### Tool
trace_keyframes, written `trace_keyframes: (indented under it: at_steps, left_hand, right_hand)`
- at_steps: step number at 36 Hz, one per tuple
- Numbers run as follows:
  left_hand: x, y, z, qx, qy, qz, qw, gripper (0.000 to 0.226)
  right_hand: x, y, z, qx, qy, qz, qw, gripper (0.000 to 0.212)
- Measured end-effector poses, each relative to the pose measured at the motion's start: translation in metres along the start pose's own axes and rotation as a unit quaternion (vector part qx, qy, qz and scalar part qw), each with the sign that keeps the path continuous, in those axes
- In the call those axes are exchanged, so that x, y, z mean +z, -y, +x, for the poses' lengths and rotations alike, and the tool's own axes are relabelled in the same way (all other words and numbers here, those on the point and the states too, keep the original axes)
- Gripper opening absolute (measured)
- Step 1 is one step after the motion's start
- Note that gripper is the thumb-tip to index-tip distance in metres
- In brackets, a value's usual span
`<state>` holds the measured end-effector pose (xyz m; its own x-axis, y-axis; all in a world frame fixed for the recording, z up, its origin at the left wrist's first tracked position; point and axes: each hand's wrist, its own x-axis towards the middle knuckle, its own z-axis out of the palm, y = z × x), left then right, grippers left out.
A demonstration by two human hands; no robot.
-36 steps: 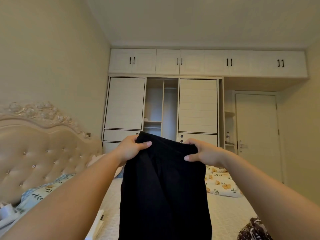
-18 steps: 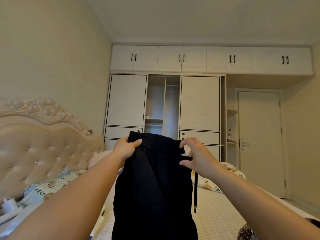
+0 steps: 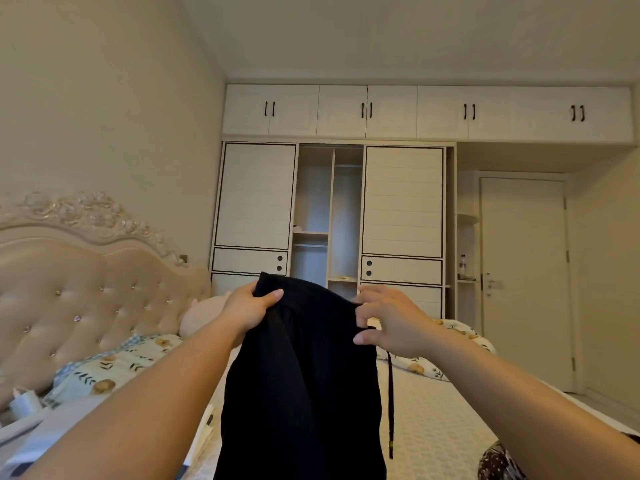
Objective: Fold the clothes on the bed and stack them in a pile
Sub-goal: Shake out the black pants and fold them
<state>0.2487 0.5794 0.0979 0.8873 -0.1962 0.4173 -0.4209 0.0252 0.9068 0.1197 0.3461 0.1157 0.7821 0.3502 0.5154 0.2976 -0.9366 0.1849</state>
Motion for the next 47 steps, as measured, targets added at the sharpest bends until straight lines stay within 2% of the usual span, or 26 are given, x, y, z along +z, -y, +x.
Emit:
trace_keyframes:
  at_steps: [3,6,10,14,17,20,23,25,28,30,33,37,38,39,41,44,47]
  left_hand:
    - [-0.003,0.001,-0.001,0.0,0.006,-0.013,1.0,0.009]
    - [-0.01,0.001,-0.006,-0.024,0.078,-0.05,0.995,0.016]
    - [-0.024,0.0,-0.013,-0.077,0.236,-0.066,0.966,0.035]
    - [-0.028,0.003,-0.021,-0.138,0.364,-0.066,0.919,0.037]
    - [-0.024,0.01,-0.03,-0.176,0.391,-0.022,0.903,0.043]
    - [-0.023,0.014,-0.034,-0.198,0.383,0.033,0.902,0.042]
    - [-0.025,0.009,-0.035,-0.193,0.359,0.16,0.899,0.026]
    - [-0.024,0.004,-0.034,-0.17,0.301,0.22,0.912,0.019]
    - [-0.018,-0.002,-0.031,-0.116,0.196,0.251,0.941,0.016]
    - [-0.015,-0.003,-0.03,-0.089,0.141,0.253,0.953,0.014]
    - [-0.014,-0.008,-0.035,-0.051,0.097,0.252,0.962,0.016]
    - [-0.009,-0.017,-0.04,-0.001,0.061,0.22,0.974,0.034]
    - [-0.007,-0.019,-0.041,0.004,0.059,0.204,0.977,0.034]
    - [-0.005,-0.021,-0.043,0.007,0.058,0.189,0.98,0.034]
    - [0.001,-0.026,-0.047,0.013,0.057,0.169,0.984,0.031]
    - [0.004,-0.043,-0.051,0.04,0.036,0.163,0.985,0.028]
    - [0.003,-0.08,-0.05,0.089,-0.03,0.129,0.987,0.039]
  right_hand:
    - [0.0,0.003,0.0,0.048,0.007,0.085,0.995,0.025]
    - [-0.003,0.001,-0.001,0.11,0.011,0.169,0.979,0.027]
    - [-0.007,-0.007,-0.006,0.118,0.051,0.152,0.98,0.026]
    - [-0.005,-0.011,-0.006,0.128,0.075,0.137,0.979,0.024]
    - [-0.007,-0.01,-0.005,0.136,0.026,0.167,0.976,0.022]
    - [-0.007,-0.008,-0.006,0.14,-0.017,0.187,0.972,0.016]
    - [-0.004,-0.005,-0.007,0.145,0.006,0.192,0.971,0.014]
    - [0.0,-0.001,-0.009,0.148,0.024,0.193,0.97,0.012]
    - [0.004,0.005,-0.014,0.129,0.015,0.175,0.976,0.008]
    - [0.004,0.009,-0.017,0.119,0.004,0.161,0.98,0.017]
    - [0.002,0.013,-0.022,0.12,-0.011,0.125,0.985,0.039]
    - [-0.002,0.016,-0.028,0.17,-0.021,0.12,0.978,0.066]
    - [-0.004,0.017,-0.028,0.188,0.001,0.103,0.977,0.061]
    - [-0.007,0.017,-0.027,0.198,0.019,0.082,0.977,0.048]
    - [-0.015,0.022,-0.026,0.222,0.032,0.052,0.973,0.01]
    - [-0.037,0.029,-0.025,0.275,0.007,0.042,0.961,0.021]
    - [-0.079,0.036,-0.017,0.285,-0.074,0.033,0.955,0.027]
